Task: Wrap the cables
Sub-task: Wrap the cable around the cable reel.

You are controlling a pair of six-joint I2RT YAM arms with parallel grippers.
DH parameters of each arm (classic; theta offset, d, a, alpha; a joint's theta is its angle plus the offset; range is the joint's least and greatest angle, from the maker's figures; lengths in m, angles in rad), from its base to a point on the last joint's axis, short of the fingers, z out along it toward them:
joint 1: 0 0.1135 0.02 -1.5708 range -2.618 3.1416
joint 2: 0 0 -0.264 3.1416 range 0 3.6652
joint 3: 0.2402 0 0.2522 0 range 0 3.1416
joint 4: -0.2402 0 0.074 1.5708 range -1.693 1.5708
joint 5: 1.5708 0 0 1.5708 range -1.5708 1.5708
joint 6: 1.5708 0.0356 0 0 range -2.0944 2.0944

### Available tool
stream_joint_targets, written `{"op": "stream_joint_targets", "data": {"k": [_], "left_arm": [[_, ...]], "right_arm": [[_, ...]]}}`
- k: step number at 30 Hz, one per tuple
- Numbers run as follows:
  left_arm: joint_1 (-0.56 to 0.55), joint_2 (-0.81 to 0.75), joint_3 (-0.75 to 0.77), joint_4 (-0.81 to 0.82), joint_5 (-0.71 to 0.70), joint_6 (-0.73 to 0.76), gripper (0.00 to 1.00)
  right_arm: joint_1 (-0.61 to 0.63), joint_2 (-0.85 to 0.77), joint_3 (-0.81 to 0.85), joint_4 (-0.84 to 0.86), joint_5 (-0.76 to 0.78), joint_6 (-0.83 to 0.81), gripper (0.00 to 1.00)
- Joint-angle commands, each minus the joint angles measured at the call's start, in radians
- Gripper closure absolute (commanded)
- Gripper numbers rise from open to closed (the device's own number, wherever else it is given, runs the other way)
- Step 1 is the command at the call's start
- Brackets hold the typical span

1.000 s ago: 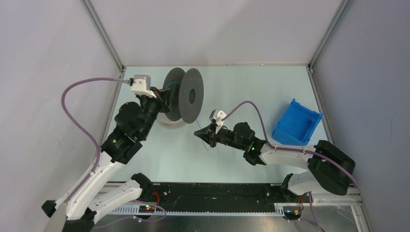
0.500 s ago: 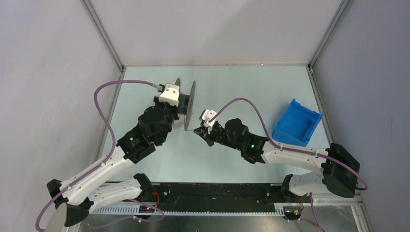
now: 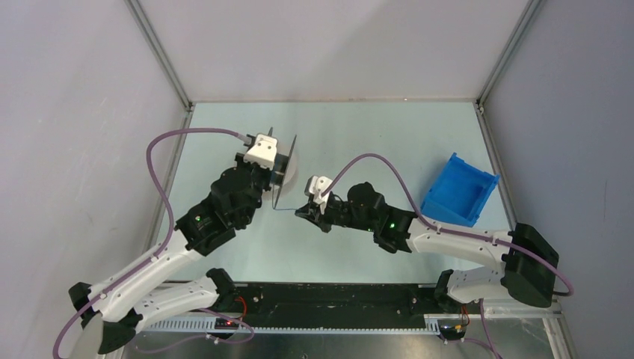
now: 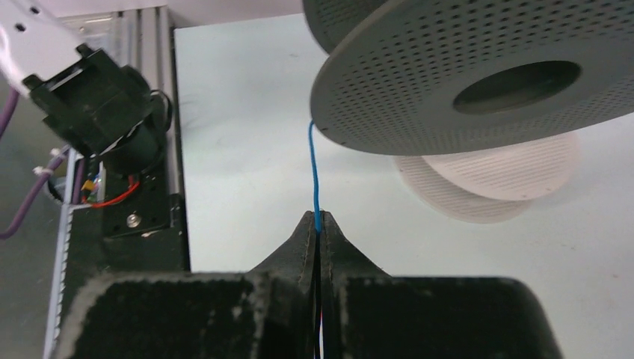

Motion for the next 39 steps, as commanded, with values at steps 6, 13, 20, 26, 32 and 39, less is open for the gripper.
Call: {"op": "stream_joint_targets", "data": {"k": [6,13,20,26,32,39], "left_arm": [[0.005,-0.006,0.031,0.009,-0.035,0.054,1.0],[0.005,-0.001,0.049,-0.008,-0.02,0.038,1.0],[0.005,0.0,0.051,-0.019,-0.013,0.032,1.0],[0.005,-0.001,0.041,-0.02,0.014,0.064,1.0],[0.004,-0.034,-0.02,-0.017,0.163,0.197,1.0],[0.005,-0.067,-0.064,-0.018,0.275,0.268,1.0]], "right_arm": [[0.024,-0.01,0.041,-0.006,-0.02,0.019,0.9],[0.024,-0.012,0.041,0.003,-0.061,0.02,1.0],[0.022,-0.02,0.041,-0.005,-0.061,0.016,1.0],[0.02,-0.043,0.041,0.054,-0.077,0.02,1.0],[-0.024,-0.059,0.108,0.126,-0.014,0.0,1.0],[-0.099,-0.006,0.203,0.124,0.005,0.029,1.0]]}}
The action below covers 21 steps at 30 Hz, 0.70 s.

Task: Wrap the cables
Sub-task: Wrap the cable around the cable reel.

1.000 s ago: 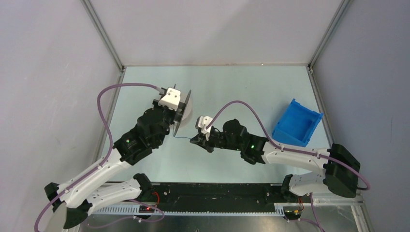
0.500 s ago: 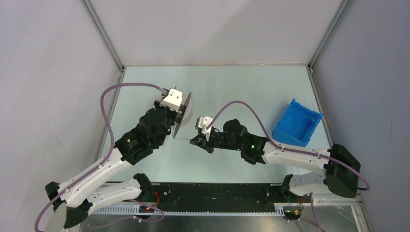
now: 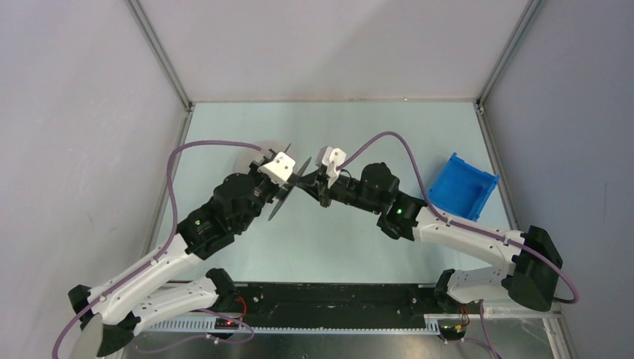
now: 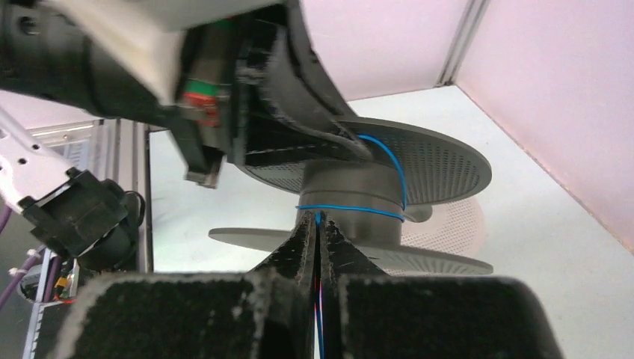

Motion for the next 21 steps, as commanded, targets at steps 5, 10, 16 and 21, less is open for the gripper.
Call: {"op": "stream_joint_targets", "data": {"k": [5,10,16,21], "left_arm": [[0.005,-0.082,-0.06,0.051,0.177,0.173,1.0],[0.006,-0.128,-0.103,0.051,0.288,0.27,1.0],[0.005,-0.146,-0.102,0.052,0.348,0.296,1.0],[0.006,-0.134,-0.094,0.053,0.353,0.305,1.0]], "right_arm": [[-0.08,0.027,0.089,0.021,0.027,0.045,1.0],[-0.15,0.027,0.089,-0.054,-0.028,0.09,1.0],[-0.216,0.047,0.089,-0.166,-0.116,0.127,1.0],[-0.227,0.076,0.086,-0.204,-0.213,0.151,0.98]]}}
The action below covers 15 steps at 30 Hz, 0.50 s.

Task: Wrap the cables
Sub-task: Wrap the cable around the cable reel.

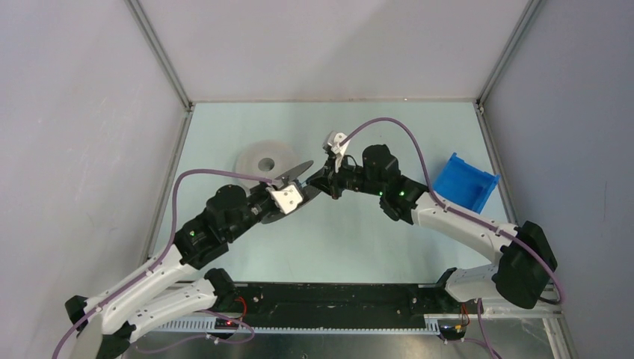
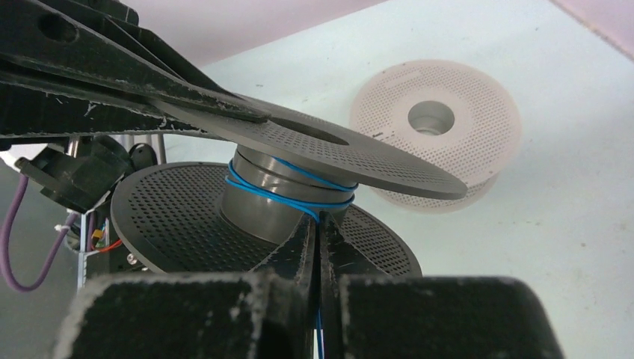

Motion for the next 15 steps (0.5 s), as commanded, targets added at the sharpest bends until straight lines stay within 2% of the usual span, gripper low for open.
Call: {"op": "stream_joint_targets", "data": {"k": [1,15], "left_arm": [[0.005,-0.016,0.021,0.014,0.004,0.044,1.0],[0.006,-0.02,0.037,0.013,0.015,0.039,1.0]], "right_arm": [[-0.032,0.019,0.042,-0.023,-0.045,0.013,0.96],[-0.069,0.002,-0.032,-0.003,-0.157,0.005,0.88]]}}
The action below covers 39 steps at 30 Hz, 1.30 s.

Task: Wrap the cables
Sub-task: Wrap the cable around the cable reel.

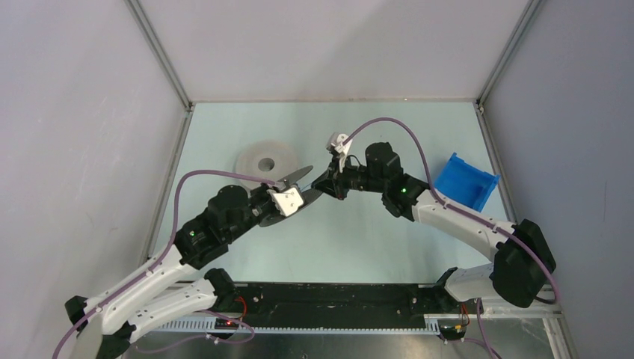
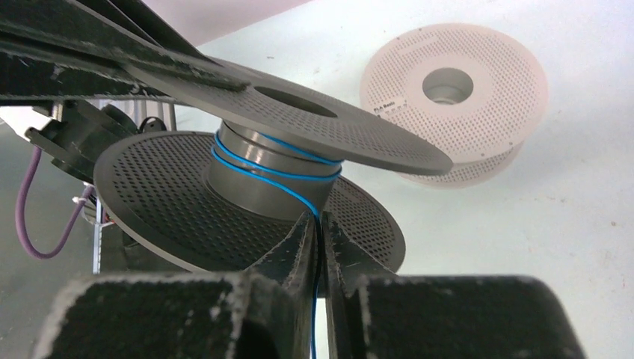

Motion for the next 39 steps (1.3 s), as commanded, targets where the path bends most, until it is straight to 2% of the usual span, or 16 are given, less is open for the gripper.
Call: {"op": "stream_joint_targets", "data": {"k": [1,8,13,28,34,39], "left_arm": [[0.005,-0.02,0.038,0.063,-0.006,0.021,1.0],[0.007,-0.023,0.041,0.062,0.021,0.009,1.0],[0.014,-0.036,0.042,0.063,0.039,0.001,1.0],[0.07,-0.065,0.045,0.063,0.115,-0.025,1.0],[0.086,-0.064,0.054,0.064,0.155,-0.043,1.0],[0.113,-0.071,0.057,0.071,0.195,-0.061,1.0]], "right_arm": [[-0.012,-0.021,-0.02,0.035,-0.03,-0.009,0.88],[-0.013,-0.017,-0.05,0.066,-0.093,-0.034,0.91],[-0.014,0.0,-0.065,0.082,-0.086,-0.024,0.85],[-0.068,0.0,-0.091,0.049,-0.141,-0.019,0.75],[-0.074,-0.001,-0.102,0.054,-0.163,-0.019,0.81],[-0.086,-0.002,-0.122,0.08,-0.241,-0.03,0.82]]}}
